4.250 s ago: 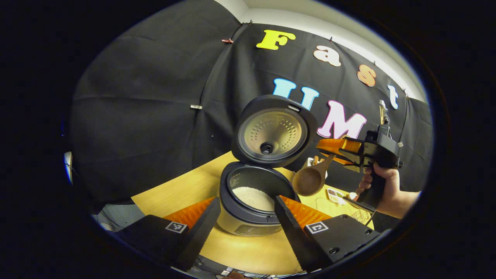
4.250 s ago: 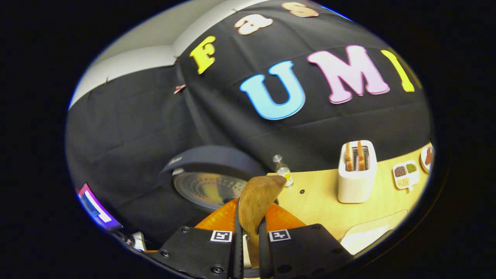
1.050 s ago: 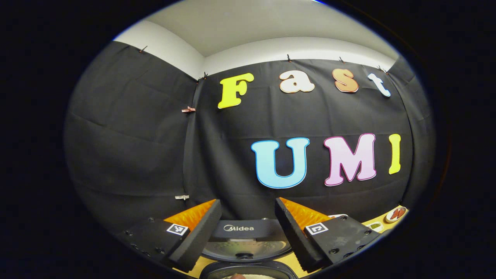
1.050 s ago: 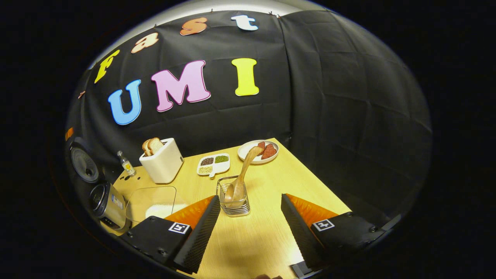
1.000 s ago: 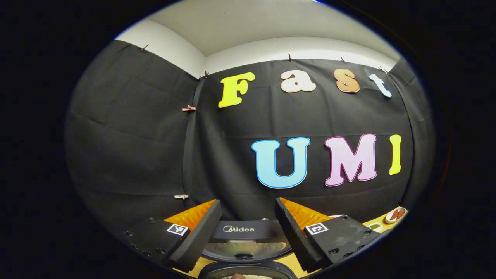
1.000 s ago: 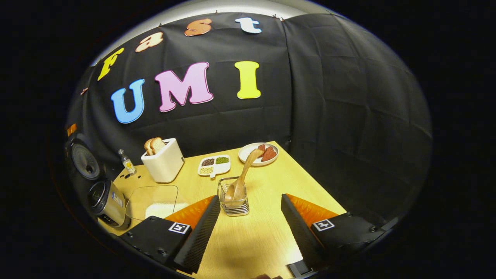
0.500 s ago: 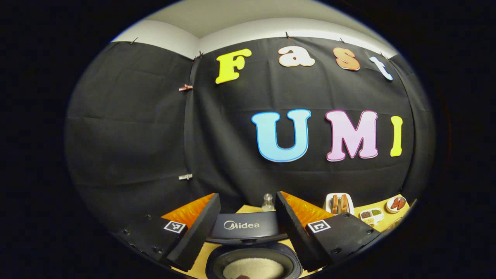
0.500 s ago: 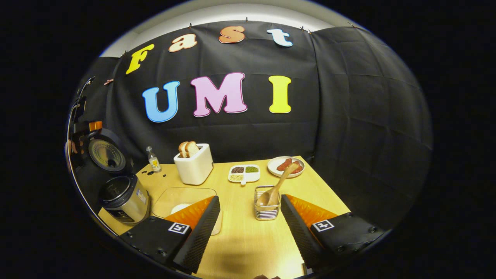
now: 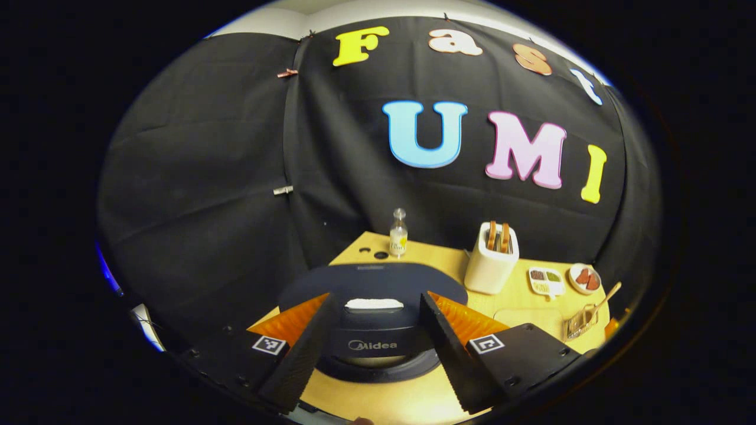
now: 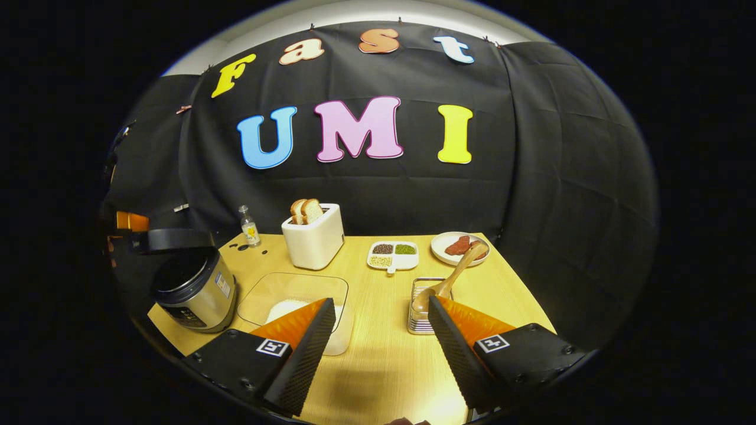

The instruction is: Close the left gripper, press the button to open the rice cooker; take a wooden spoon from the chopstick holder with the right hand, scoop a spoonful of rice and pour it into the rice cooker, then put the wooden spoon back into the chopstick holder.

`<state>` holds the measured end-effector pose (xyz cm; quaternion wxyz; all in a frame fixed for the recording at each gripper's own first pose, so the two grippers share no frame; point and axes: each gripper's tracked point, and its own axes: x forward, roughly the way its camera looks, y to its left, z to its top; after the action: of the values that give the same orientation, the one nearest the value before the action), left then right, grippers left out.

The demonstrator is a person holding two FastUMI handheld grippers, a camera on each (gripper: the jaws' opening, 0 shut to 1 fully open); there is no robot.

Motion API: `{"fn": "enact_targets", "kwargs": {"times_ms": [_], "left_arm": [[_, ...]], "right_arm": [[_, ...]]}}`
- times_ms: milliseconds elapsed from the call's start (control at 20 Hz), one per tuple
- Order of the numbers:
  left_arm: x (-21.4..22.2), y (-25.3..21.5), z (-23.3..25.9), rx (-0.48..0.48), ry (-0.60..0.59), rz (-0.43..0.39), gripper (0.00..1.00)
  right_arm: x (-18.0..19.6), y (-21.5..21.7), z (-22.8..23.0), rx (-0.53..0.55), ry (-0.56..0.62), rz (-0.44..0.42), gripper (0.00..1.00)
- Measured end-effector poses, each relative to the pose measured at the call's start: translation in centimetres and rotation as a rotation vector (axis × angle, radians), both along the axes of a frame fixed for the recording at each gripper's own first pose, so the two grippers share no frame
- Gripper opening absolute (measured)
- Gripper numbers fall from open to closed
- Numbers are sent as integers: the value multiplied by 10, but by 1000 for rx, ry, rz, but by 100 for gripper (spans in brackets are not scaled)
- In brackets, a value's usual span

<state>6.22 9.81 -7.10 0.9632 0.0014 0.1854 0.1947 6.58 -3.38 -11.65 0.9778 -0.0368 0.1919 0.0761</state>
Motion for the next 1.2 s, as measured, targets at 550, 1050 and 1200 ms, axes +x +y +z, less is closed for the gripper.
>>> {"fn": "enact_targets", "kwargs": {"times_ms": [550,1050,1200], "left_arm": [[-11,-1,-73,1,39,16,98],[-7,-11,-58,-25,-15,-57,98],[-8,-31,0,55,-169,-110,96]], "right_arm": [[-1,-14,-13,11,50,-11,99],[5,-21,-4,-1,27,-18,99],[14,-25,34,-23,-78,-17,99]]}}
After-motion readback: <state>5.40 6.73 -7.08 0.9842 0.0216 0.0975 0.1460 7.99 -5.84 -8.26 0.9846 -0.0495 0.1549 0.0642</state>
